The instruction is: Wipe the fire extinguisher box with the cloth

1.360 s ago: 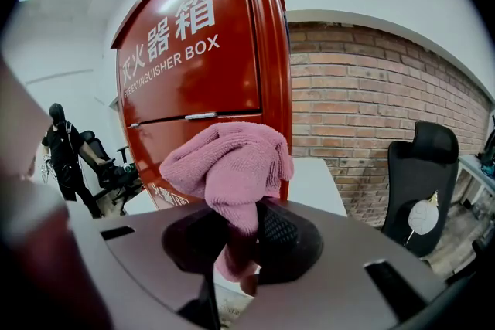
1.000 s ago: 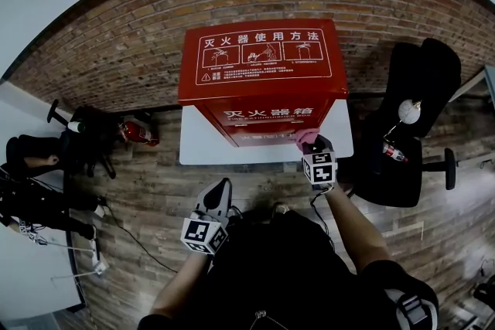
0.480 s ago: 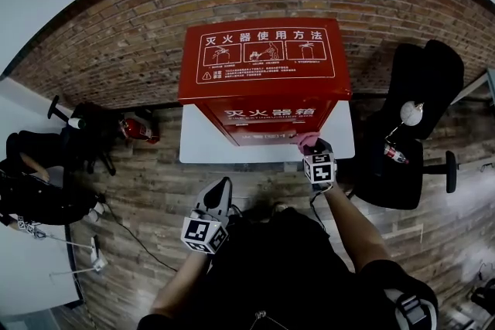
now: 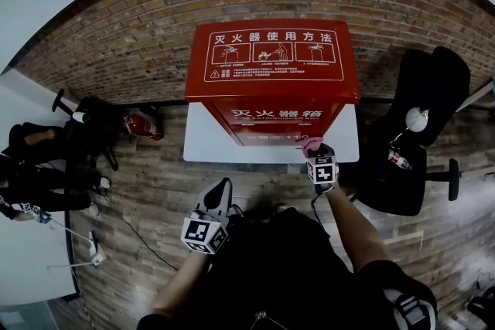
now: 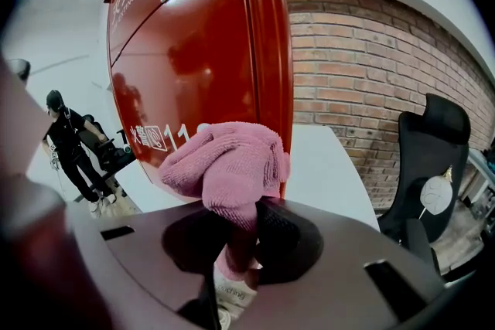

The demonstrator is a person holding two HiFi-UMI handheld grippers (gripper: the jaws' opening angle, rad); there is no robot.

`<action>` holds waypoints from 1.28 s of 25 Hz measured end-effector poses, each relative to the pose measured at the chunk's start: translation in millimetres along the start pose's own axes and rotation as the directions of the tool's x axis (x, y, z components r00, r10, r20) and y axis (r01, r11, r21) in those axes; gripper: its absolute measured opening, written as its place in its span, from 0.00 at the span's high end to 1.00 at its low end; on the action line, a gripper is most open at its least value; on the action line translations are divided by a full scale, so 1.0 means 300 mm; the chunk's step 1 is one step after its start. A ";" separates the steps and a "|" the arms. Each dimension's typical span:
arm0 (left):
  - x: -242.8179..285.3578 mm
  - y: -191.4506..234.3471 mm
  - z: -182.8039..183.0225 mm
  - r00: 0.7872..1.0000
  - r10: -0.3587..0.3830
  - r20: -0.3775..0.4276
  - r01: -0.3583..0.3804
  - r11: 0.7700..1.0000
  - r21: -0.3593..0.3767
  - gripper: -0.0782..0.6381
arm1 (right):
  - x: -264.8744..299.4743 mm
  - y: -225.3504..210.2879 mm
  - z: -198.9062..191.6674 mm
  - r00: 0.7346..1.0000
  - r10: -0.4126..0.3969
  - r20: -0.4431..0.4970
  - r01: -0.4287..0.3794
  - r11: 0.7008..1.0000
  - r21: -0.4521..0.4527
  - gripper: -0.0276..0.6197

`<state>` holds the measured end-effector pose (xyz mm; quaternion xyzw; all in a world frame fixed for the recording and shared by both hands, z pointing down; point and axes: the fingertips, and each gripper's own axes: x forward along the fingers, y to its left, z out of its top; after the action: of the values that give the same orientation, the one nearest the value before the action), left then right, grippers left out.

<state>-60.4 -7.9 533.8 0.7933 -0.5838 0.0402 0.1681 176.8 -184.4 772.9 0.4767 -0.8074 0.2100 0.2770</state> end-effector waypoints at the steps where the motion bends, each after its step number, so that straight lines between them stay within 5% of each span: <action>1: -0.001 0.003 -0.002 1.000 0.002 -0.001 -0.002 1.000 0.000 0.86 | 0.010 -0.002 -0.011 1.000 -0.001 -0.007 0.001 1.000 0.000 0.82; 19: -0.018 0.033 -0.023 0.999 0.042 -0.008 -0.043 0.999 -0.015 0.86 | 0.185 -0.040 -0.237 0.982 -0.034 -0.186 0.037 0.999 0.013 0.82; 32: -0.071 0.028 -0.013 0.997 0.069 -0.036 -0.070 0.997 -0.040 0.86 | 0.196 -0.035 -0.263 0.964 -0.042 -0.262 0.046 0.999 0.010 0.82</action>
<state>-74.6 10.7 533.9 0.7680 -0.6088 0.0475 0.1930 182.5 -179.9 871.6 0.4646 -0.7514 0.2713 0.3821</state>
